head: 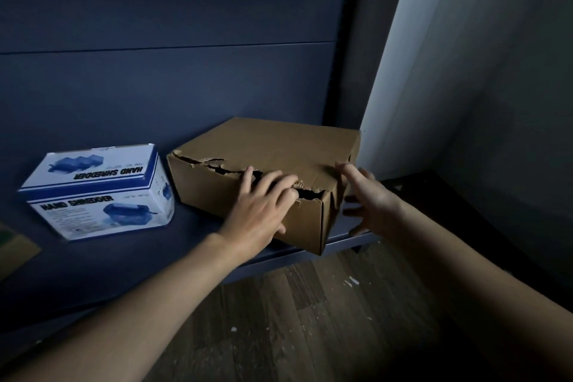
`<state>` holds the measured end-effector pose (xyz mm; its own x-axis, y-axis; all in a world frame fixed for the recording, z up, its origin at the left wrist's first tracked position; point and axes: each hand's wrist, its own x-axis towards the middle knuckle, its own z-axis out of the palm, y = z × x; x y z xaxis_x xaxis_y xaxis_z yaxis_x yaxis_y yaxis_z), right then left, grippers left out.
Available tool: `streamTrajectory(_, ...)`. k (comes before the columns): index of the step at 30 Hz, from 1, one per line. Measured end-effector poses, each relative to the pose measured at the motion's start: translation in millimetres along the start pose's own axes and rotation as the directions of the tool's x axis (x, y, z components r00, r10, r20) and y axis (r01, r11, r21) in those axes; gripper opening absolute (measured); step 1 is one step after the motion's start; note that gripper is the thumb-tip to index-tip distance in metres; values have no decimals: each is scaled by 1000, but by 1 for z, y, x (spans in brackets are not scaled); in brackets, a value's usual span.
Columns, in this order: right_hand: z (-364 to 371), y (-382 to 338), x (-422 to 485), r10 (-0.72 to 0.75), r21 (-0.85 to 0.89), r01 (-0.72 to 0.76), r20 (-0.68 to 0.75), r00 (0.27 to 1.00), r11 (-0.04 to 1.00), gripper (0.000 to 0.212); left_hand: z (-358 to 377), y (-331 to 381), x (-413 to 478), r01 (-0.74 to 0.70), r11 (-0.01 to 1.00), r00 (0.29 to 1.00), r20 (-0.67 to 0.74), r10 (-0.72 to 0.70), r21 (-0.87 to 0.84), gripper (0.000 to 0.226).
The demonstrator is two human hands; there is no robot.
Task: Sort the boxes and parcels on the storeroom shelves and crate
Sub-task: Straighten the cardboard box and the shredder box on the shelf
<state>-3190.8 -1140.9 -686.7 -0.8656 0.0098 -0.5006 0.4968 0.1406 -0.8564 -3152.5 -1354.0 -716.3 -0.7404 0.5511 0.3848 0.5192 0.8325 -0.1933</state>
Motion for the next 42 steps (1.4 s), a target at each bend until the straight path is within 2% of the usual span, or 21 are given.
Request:
streamTrajectory(4, 1, -2, 10, -196, -98, 179, -202, 960, 979, 95, 3, -11, -6, -96, 993, 993, -73, 91, -67, 69)
streamTrajectory(8, -10, -3, 14, -349, -165, 311, -320, 880, 936, 85, 2, -28, -13, -146, 971, 987, -93, 130, -190, 64)
streamTrajectory(14, -18, -3, 20, -315, -49, 316, -306, 898, 947, 76, -3, -53, -23, -127, 959, 989, -104, 104, -255, 68)
streamTrajectory(19, -6, -5, 23, -338, -78, 332, -331, 881, 940, 52, -4, -65, -25, -6, 944, 990, -134, -41, -330, 78)
streamTrajectory(21, -9, -6, 25, -274, -5, 285, -288, 918, 959, 51, -3, -75, -30, 56, 933, 983, -146, -114, -354, 74)
streamTrajectory(24, -10, -1, 25, -122, 153, 135, -91, 988, 979, 83, -5, -85, -37, 271, 883, 930, -131, -342, -384, 66)
streamTrajectory(26, -6, 4, 25, -83, 146, 82, 6, 996, 986, 97, -4, -89, -40, 370, 851, 897, -94, -431, -374, 61)
streamTrajectory(27, -3, 6, 25, -73, 136, 67, 39, 997, 988, 95, -3, -92, -41, 389, 846, 893, -76, -443, -364, 61)
streamTrajectory(30, 3, 10, 22, -71, 123, 54, 144, 987, 991, 54, -4, -98, -46, 443, 816, 881, 12, -473, -372, 57)
streamTrajectory(32, 3, 14, 21, -51, 175, 16, 197, 979, 984, 45, -5, -102, -48, 479, 792, 872, 100, -479, -379, 51)
streamTrajectory(34, 2, 17, 19, -21, 215, -30, 230, 973, 976, 52, -3, -108, -53, 451, 788, 889, 128, -440, -420, 51)
streamTrajectory(37, -1, 19, 14, 53, 177, -105, 276, 960, 978, 70, -3, -117, -56, 394, 771, 908, 78, -413, -500, 56)
streamTrajectory(40, 0, 22, 9, 117, 165, -177, 322, 939, 970, 64, -3, -118, -54, 371, 741, 913, 72, -402, -560, 56)
streamTrajectory(42, 2, 23, 8, 133, 138, -190, 343, 930, 972, 69, -2, -115, -53, 390, 713, 901, 79, -428, -583, 57)
